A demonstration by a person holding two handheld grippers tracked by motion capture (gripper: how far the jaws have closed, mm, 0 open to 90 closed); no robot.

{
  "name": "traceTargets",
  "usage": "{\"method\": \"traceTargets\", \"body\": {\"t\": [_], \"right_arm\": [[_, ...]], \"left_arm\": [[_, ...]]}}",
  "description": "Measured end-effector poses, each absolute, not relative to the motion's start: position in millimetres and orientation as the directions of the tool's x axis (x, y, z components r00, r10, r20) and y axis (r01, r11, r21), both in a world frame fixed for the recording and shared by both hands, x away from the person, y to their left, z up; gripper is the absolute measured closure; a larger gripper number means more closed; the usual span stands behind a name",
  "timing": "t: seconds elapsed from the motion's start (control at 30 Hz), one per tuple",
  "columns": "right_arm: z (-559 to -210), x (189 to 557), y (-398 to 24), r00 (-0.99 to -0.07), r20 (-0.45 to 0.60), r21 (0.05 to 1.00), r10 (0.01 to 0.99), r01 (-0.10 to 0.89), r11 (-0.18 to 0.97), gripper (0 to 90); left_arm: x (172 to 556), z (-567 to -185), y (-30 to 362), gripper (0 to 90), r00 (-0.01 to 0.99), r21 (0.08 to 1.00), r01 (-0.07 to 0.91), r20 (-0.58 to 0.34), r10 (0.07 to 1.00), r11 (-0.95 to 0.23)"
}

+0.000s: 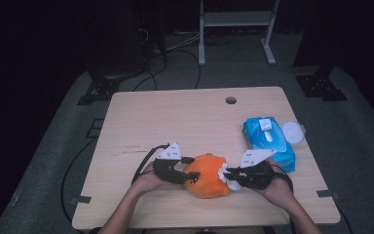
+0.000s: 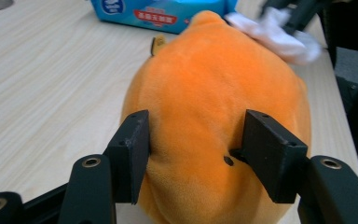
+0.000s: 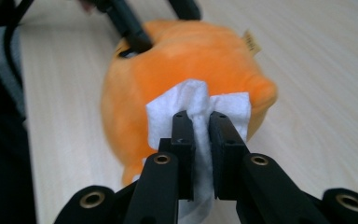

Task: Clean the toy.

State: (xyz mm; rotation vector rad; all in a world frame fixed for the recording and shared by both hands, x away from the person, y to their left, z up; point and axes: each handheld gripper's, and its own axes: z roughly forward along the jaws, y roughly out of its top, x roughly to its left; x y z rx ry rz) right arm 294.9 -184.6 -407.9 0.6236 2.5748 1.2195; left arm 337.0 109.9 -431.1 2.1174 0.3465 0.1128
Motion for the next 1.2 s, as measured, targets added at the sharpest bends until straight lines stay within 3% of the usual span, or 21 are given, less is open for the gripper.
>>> {"method": "traceTargets", "body": {"t": [0.27,0.63,0.73,0.93,1.1,1.2], "right_arm": [[-408,297,-190,-0.86,-0.02,0.785,0.51,0.303,0.541,80.8],[-414,261,-167,-0.921,-0.043,0.751,0.386,0.225,0.621,80.9],[-413,265,-150,-0.921,-0.112,0.734,0.372,0.176,0.656,80.9],[-408,271,-171,-0.883,-0.094,0.773,0.461,0.227,0.592,80.9],[-419,281,-200,-0.841,-0.053,0.765,0.538,0.312,0.564,80.9],[-413,285,-197,-0.835,-0.041,0.791,0.549,0.309,0.529,80.8]], "left_arm": [[339,-431,109,41.9,0.946,0.828,0.234,-0.073,0.316,-0.509],[338,-431,99,40.3,0.937,0.83,0.245,-0.07,0.342,-0.5],[335,-429,95,40.5,0.938,0.822,0.222,-0.033,0.344,-0.525],[338,-432,101,40.4,0.938,0.832,0.247,-0.076,0.339,-0.497],[334,-430,99,40.2,0.945,0.833,0.219,-0.052,0.322,-0.508],[332,-429,96,40.7,0.956,0.832,0.194,-0.04,0.292,-0.52]]}}
